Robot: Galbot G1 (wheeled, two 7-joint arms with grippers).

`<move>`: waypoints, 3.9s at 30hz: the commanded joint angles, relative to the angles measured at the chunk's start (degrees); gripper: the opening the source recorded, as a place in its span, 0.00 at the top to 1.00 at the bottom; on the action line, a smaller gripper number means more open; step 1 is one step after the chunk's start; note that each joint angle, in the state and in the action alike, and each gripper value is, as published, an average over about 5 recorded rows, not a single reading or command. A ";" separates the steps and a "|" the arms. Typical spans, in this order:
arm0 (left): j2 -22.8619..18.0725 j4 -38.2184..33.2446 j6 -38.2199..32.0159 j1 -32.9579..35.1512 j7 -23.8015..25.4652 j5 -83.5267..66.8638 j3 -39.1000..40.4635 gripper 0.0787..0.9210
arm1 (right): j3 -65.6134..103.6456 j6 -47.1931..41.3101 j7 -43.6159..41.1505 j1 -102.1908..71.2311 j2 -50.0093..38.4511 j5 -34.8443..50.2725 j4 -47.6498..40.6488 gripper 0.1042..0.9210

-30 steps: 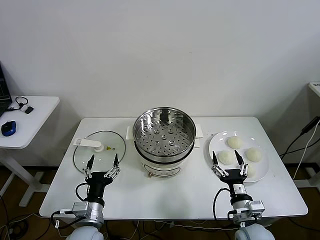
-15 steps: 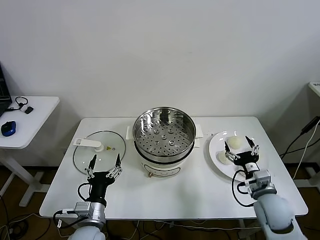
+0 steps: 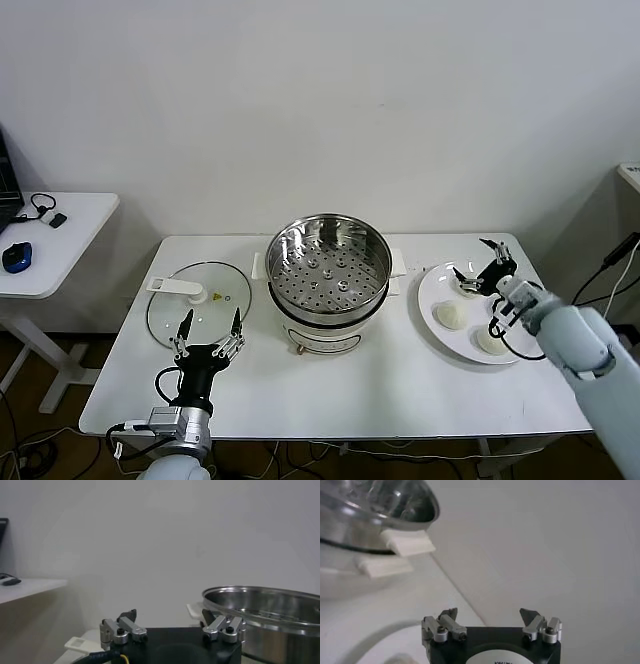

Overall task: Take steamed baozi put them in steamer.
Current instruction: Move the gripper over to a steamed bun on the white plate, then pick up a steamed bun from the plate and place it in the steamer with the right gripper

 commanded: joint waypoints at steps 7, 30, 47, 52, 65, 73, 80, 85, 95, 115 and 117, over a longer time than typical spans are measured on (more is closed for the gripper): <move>-2.10 1.61 -0.96 -0.11 0.19 -0.97 0.02 0.12 | -57.51 10.60 -22.91 52.44 -14.39 7.36 -19.82 0.12; -0.96 3.65 -3.02 0.07 0.20 -3.36 -1.90 0.12 | -82.54 27.94 -34.74 68.03 20.46 11.66 -65.11 0.12; -0.63 4.77 -3.29 -0.12 0.37 -3.60 -2.68 0.12 | -73.52 31.65 -37.09 59.74 27.99 4.36 -76.04 0.12; -0.64 5.26 -3.59 -0.12 0.38 -3.38 -2.77 0.12 | -71.51 32.30 -37.16 58.37 28.27 2.07 -77.61 0.12; -0.55 5.57 -4.11 0.01 0.26 -3.17 -2.64 0.12 | -67.03 33.60 -36.22 56.67 29.97 -1.38 -82.38 0.12; -0.39 5.72 -4.60 0.04 0.15 -3.16 -2.77 0.12 | -65.61 33.91 -35.40 56.14 31.20 -2.20 -84.30 0.12; -0.34 6.04 -4.94 -0.08 0.10 -3.15 -2.69 0.12 | -64.86 34.37 -34.79 56.22 31.82 -3.61 -85.54 0.12; -0.34 5.89 -4.94 -0.12 0.10 -3.18 -2.71 0.12 | -64.73 34.39 -34.84 56.17 31.99 -3.98 -85.70 0.16; -0.43 5.73 -4.96 -0.09 0.09 -3.11 -2.78 0.12 | -64.23 34.51 -34.72 55.97 32.85 -4.67 -86.10 0.27; -0.75 4.34 -4.96 0.55 -0.02 -2.64 -2.81 0.12 | -91.01 34.68 -34.46 75.24 18.71 10.82 -49.71 0.39; -0.81 4.32 -4.98 0.59 -0.05 -2.35 -2.69 0.12 | -94.13 36.10 -33.75 79.97 17.85 11.73 -45.47 0.39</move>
